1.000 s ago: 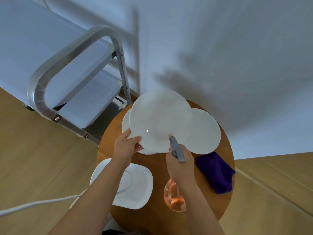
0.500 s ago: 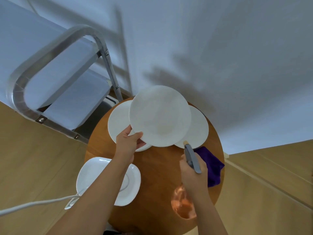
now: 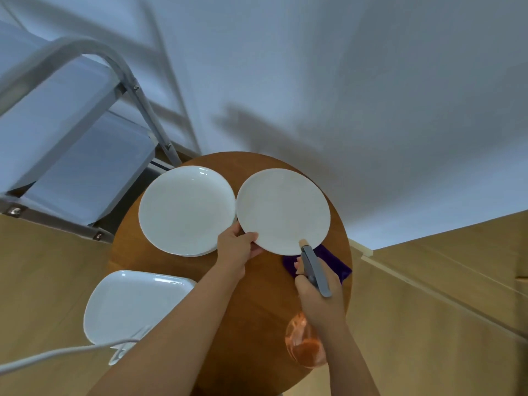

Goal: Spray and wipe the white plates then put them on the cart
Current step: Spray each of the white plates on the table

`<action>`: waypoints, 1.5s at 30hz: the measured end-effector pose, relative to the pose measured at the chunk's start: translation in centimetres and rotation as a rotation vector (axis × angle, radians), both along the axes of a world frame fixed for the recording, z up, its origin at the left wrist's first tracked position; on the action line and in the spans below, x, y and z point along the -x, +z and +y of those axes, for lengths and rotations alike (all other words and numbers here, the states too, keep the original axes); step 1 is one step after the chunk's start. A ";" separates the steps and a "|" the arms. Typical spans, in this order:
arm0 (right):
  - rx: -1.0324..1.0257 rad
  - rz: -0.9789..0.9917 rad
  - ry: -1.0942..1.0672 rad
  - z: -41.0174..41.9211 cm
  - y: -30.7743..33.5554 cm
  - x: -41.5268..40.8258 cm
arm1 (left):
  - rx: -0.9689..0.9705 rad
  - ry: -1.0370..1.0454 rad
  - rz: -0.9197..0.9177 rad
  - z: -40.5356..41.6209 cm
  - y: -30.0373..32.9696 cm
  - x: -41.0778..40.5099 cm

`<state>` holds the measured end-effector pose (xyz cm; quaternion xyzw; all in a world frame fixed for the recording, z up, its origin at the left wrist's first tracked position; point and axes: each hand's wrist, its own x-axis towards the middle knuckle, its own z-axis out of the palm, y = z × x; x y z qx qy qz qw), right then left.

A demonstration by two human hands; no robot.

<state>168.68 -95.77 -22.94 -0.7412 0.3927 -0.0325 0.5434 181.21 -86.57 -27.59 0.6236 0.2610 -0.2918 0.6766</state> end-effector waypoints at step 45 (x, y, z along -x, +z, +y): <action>-0.092 -0.094 0.188 6.0 0.0 -4.8 | -1.095 -0.254 -0.136 15.2 -1.7 -7.3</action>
